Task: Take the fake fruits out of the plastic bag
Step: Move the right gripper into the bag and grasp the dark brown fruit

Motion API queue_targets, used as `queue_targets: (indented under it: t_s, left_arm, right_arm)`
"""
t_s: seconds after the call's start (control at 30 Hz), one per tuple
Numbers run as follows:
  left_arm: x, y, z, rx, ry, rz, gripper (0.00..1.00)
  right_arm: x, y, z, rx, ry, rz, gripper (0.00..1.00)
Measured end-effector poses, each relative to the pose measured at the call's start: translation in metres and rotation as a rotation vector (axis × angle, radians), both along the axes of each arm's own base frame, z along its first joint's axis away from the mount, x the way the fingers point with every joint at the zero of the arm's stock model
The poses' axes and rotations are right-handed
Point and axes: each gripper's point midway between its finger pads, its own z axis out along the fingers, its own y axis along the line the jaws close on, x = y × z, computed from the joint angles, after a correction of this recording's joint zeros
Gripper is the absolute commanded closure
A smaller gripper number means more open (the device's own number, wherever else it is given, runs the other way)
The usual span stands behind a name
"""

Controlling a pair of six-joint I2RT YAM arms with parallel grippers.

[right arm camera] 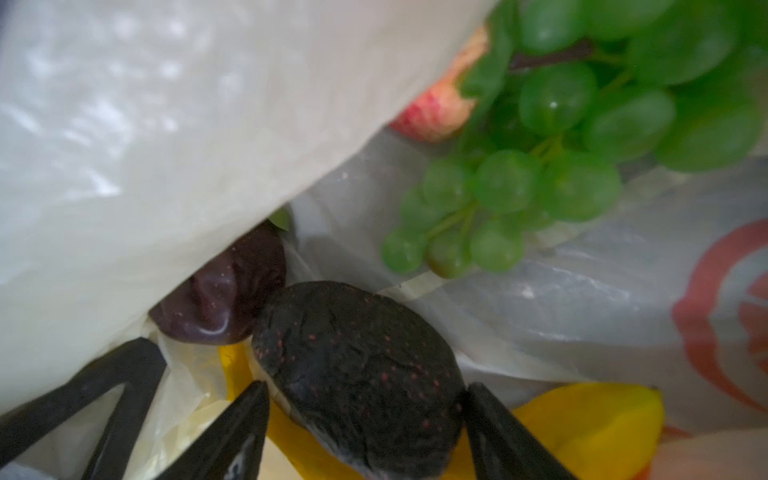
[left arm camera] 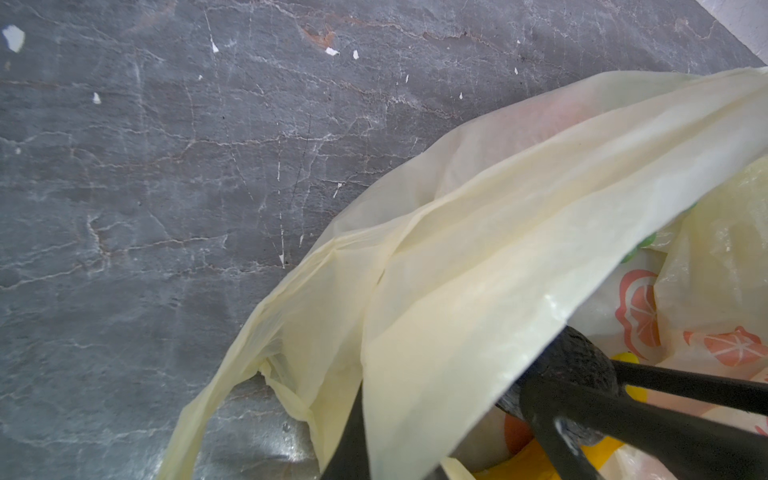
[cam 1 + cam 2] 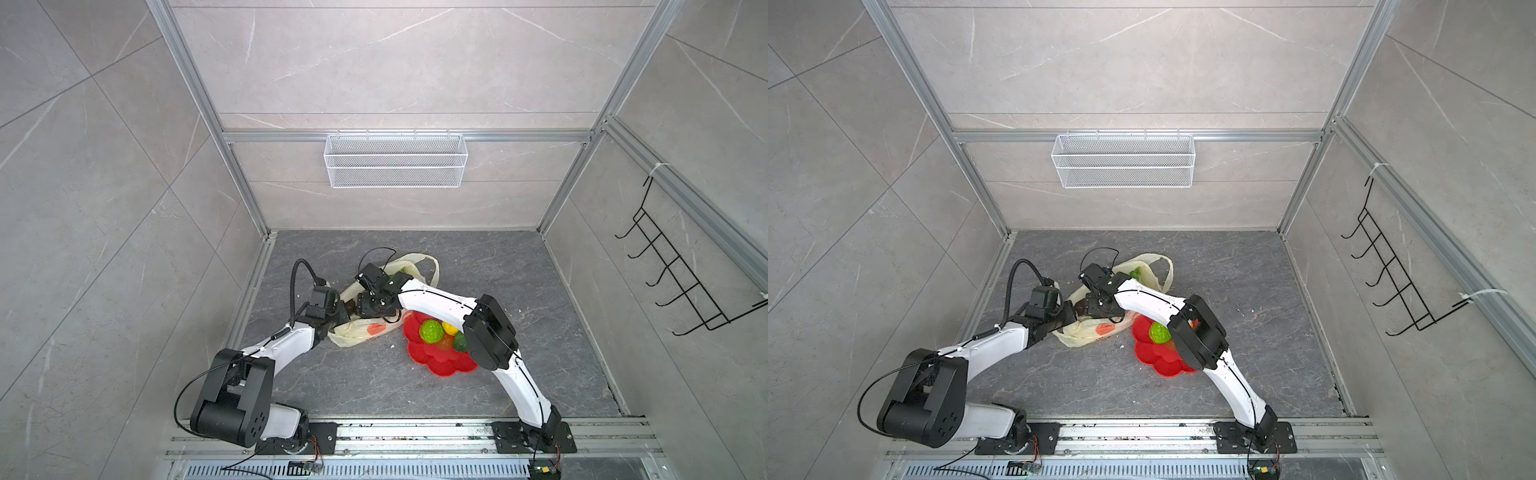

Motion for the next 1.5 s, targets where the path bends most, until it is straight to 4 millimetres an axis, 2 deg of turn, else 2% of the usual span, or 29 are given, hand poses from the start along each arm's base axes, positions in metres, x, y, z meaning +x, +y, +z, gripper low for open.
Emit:
queue_targets:
  t_s: [0.37, 0.47, 0.67, 0.77, 0.97, 1.27, 1.5]
  left_arm:
    - [0.0, 0.0, 0.0, 0.004, -0.002, -0.003, 0.92]
    - [0.0, 0.001, 0.002, 0.006, -0.007, -0.002, 0.92]
    - [0.001, 0.002, 0.006, 0.004, -0.019, 0.002, 0.92]
    - [0.001, 0.003, 0.005, 0.004, -0.019, 0.005, 0.92]
    - [0.002, 0.004, 0.006, 0.001, -0.024, 0.01, 0.92]
    - [0.003, 0.005, 0.006, 0.0, -0.027, 0.013, 0.92]
    - [0.004, 0.005, 0.006, -0.004, -0.029, 0.012, 0.92]
  right_arm:
    - [0.007, 0.004, 0.021, -0.21, -0.194, 0.342, 0.22]
    - [0.009, 0.007, 0.017, -0.244, -0.213, 0.43, 0.22]
    - [0.006, 0.006, -0.006, -0.303, -0.181, 0.558, 0.25]
    - [0.007, 0.006, -0.016, -0.317, -0.162, 0.585, 0.27]
    - [0.009, 0.002, -0.026, -0.334, -0.135, 0.595, 0.38]
    - [0.009, 0.003, -0.024, -0.311, -0.126, 0.586, 0.52]
    - [0.009, 0.002, -0.01, -0.275, -0.134, 0.512, 0.53]
